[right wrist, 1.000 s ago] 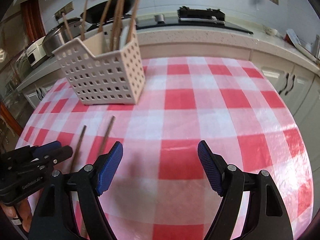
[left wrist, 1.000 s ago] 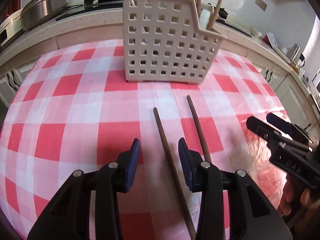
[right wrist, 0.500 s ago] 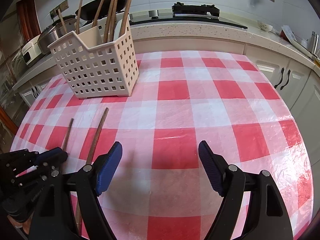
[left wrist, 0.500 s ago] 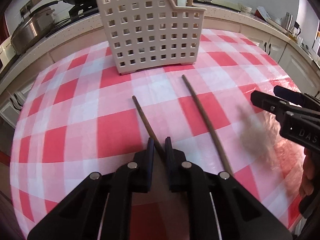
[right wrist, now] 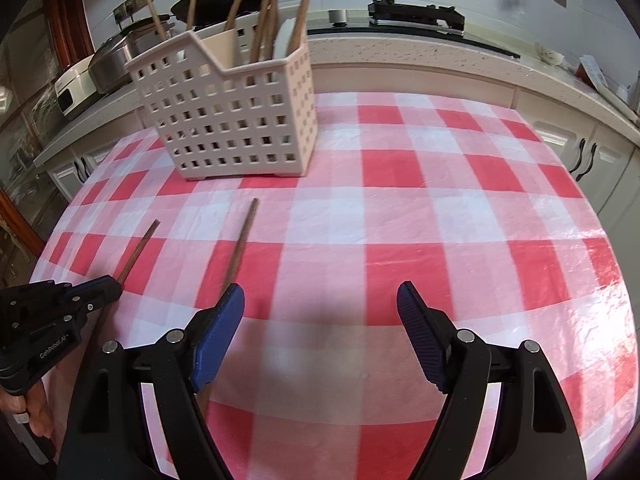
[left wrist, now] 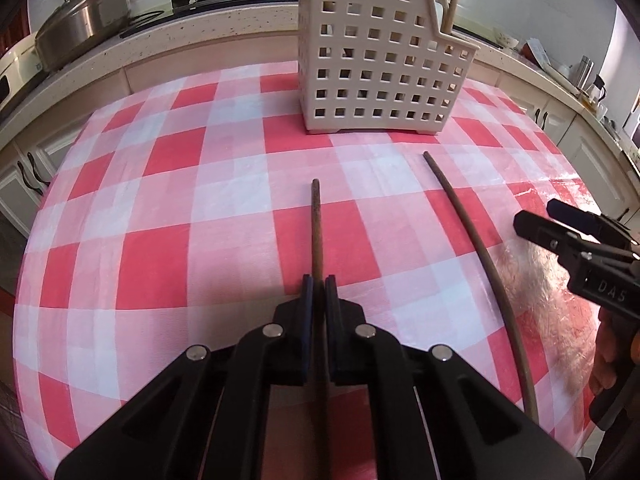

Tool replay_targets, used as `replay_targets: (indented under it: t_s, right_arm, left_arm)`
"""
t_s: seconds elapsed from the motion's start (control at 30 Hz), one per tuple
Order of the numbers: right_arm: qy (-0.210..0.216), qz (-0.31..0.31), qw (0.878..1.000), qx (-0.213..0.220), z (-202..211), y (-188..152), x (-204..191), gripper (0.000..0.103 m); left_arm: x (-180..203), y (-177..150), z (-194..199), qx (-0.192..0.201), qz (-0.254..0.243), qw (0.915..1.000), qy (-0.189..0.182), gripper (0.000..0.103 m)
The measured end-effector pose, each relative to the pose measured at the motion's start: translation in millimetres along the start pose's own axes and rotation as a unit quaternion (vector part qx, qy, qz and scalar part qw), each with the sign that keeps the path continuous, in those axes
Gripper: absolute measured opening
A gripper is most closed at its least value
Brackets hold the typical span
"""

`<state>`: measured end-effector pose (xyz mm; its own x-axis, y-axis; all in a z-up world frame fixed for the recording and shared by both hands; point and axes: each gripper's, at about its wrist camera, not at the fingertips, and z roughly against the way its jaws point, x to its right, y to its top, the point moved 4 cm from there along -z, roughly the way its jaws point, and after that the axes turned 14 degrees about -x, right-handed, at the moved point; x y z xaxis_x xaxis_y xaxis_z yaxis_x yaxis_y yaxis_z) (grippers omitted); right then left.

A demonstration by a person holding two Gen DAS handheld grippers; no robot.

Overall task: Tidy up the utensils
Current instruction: 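Move both tools back to the remaining chopsticks and close on one each, then grasp a brown chopstick with the left tool while the right tool grasps the last one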

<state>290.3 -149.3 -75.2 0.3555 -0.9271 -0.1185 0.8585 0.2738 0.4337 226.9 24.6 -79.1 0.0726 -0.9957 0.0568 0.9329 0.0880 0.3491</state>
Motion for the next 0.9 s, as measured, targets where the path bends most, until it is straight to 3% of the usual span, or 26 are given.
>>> replay_targets:
  t_s: [0.33, 0.4, 0.47, 0.53, 0.6, 0.77, 0.9]
  right_arm:
    - [-0.006, 0.027, 1.000, -0.013, -12.3, -2.3, -28.4, 0.073]
    - [-0.012, 0.032, 0.999, -0.017, -15.8, -2.2, -33.0, 0.071]
    - [-0.018, 0.038, 0.999, -0.022, -19.8, -2.4, -37.6, 0.065]
    - [-0.032, 0.046, 0.998, -0.021, -23.0, -2.6, -41.9, 0.061]
    - [-0.030, 0.051, 0.998, -0.020, -22.8, -1.9, -42.9, 0.054]
    - [-0.028, 0.074, 0.997, -0.019, -19.2, -4.9, -49.2, 0.015]
    - [-0.021, 0.081, 0.996, -0.019, -16.6, -9.8, -49.6, 0.013]
  left_arm:
    - [-12.3, -1.8, 1.0, 0.001, 0.018, 0.9995, -0.024, 0.008]
    - [-12.5, -2.2, 1.8, 0.003, 0.016, 0.9995, -0.025, 0.015]
    - [-11.6, -2.0, 2.3, 0.003, 0.016, 0.9995, -0.025, 0.035]
    - [-10.6, -1.3, 1.6, 0.001, 0.016, 0.9998, -0.014, 0.041]
    - [-8.6, -0.5, 1.1, 0.000, 0.013, 0.9999, -0.005, 0.041]
    - [-2.7, -2.3, 0.1, -0.007, -0.002, 0.9994, 0.033, 0.033]
    - [-1.5, -5.4, 1.9, -0.011, -0.008, 0.9993, 0.036, 0.029]
